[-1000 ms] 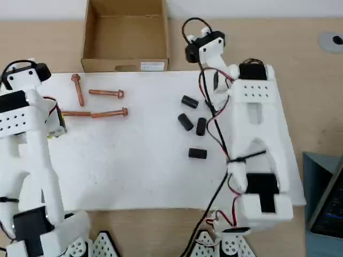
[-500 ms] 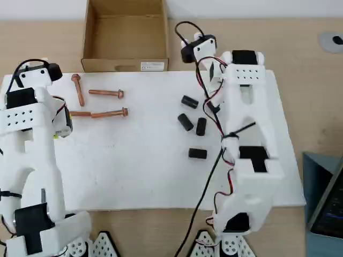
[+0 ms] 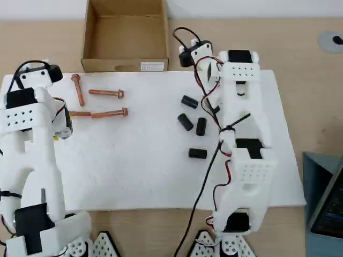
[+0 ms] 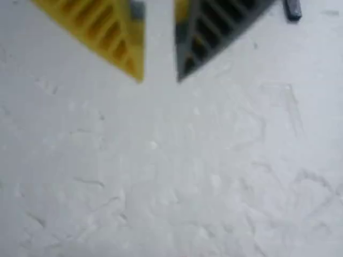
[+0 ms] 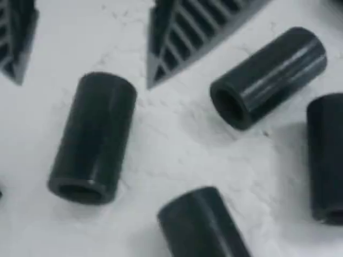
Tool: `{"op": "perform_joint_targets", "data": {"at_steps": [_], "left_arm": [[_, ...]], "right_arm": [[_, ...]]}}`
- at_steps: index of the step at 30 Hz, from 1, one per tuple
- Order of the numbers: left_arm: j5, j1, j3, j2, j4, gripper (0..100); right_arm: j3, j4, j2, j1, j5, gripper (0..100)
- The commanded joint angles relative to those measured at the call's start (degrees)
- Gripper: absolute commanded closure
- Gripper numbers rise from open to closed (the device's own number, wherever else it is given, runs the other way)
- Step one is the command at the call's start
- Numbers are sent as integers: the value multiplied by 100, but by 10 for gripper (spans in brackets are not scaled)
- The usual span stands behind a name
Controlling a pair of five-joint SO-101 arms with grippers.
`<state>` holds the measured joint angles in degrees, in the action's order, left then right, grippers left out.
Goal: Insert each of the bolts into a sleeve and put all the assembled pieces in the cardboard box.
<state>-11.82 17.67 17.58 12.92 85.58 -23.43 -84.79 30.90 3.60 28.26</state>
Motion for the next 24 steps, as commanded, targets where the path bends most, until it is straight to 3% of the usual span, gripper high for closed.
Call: {"op": "perform_joint_targets", "data": {"at_steps": [1,15,22,24], "left_arm": [[-18,-35,-273,22,53,950],[-18,-26,-264,22,44,950],[-18,-26,-255,22,53,950],[-18,-35,-255,22,53,950]], "right_arm": [[-295,-18,31,119,88,825],[-312,273,840,207,176,836],[-312,290,980,215,176,984],[-330,264,971,215,176,988]]}}
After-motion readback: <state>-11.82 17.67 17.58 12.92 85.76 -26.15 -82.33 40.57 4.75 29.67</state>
